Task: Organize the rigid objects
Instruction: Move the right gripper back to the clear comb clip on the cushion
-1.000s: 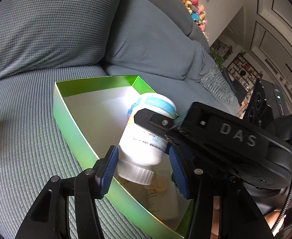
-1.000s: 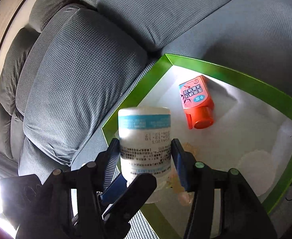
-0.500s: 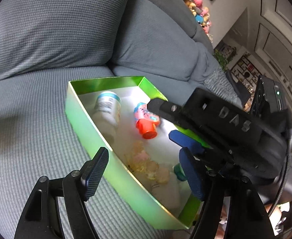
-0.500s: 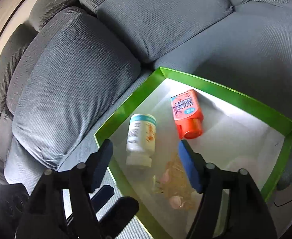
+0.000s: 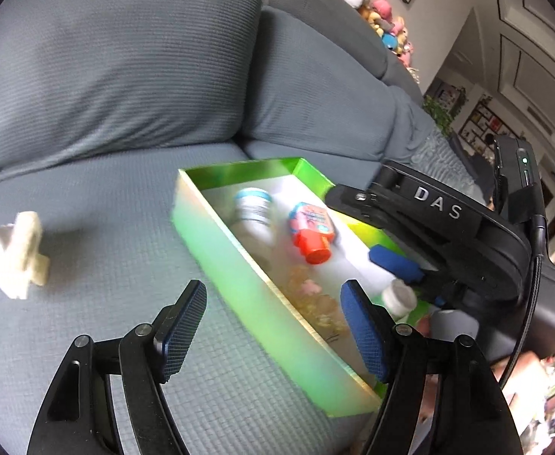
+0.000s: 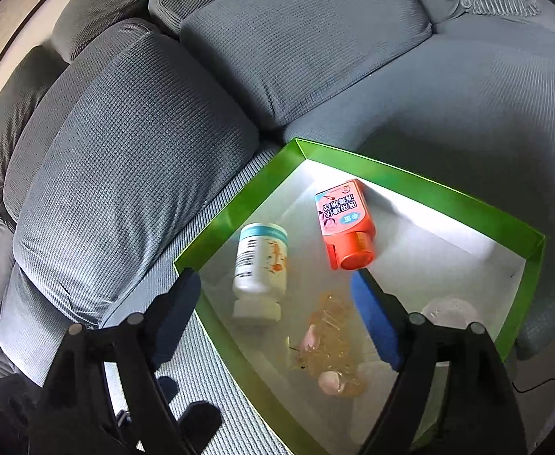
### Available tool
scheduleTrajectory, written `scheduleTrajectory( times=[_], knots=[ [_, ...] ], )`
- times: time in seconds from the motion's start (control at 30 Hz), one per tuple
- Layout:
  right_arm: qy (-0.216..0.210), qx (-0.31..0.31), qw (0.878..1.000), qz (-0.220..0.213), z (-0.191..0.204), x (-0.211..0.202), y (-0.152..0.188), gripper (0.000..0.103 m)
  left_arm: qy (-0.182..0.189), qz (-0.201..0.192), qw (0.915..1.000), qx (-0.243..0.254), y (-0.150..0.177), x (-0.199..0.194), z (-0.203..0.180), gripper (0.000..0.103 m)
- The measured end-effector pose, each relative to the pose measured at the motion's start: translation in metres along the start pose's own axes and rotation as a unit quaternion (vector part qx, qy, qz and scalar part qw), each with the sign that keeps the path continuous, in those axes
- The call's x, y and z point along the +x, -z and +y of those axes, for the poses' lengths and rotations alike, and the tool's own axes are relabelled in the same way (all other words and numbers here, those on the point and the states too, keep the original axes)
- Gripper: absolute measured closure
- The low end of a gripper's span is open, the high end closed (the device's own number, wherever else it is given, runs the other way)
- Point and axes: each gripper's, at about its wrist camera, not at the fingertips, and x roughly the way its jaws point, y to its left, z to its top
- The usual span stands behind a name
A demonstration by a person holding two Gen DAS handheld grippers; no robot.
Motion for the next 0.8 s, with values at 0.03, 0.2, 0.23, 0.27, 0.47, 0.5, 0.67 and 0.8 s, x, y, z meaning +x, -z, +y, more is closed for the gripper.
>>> scheduleTrajectory(
  times=[0.03, 0.2, 0.23, 0.27, 0.47, 0.5, 0.67, 0.8],
  knots=[
    [0.001, -0.001, 1.000, -0.002, 0.001, -0.001, 0.000, 0.021, -0.007, -0.003, 1.0000, -0.003, 0.000, -0.004, 0.004, 0.029],
    [-0.002, -0.013, 1.000, -0.004, 0.010, -0.002, 0.004, 0.021, -0.048, -0.017, 0.9979, -0.040, 0.003, -0.028, 0.038, 0.028],
    [-0.001, -0.016, 1.000, -0.003, 0.013, -0.002, 0.005, 0.021, -0.062, -0.019, 0.9969, -0.045, 0.005, -0.032, 0.044, 0.028],
    [0.001, -0.020, 1.000, -0.003, 0.016, -0.002, 0.007, 0.021, -0.075, -0.021, 0.9957, -0.050, 0.007, -0.036, 0.052, 0.028],
    [0.013, -0.058, 0.998, 0.003, 0.036, 0.001, 0.020, 0.020, -0.135, -0.027, 0.9872, -0.080, 0.026, -0.060, 0.091, 0.028],
    [0.019, -0.066, 0.998, 0.002, 0.040, 0.001, 0.023, 0.020, -0.147, -0.027, 0.9850, -0.086, 0.028, -0.064, 0.098, 0.028],
    [0.025, -0.109, 0.994, 0.012, 0.062, 0.007, 0.038, 0.020, -0.198, -0.043, 0.9675, -0.152, 0.035, -0.088, 0.138, 0.028],
    [-0.004, -0.160, 0.986, 0.037, 0.088, 0.016, 0.056, 0.020, -0.257, -0.053, 0.9484, -0.178, 0.039, -0.101, 0.158, 0.028]
  ],
)
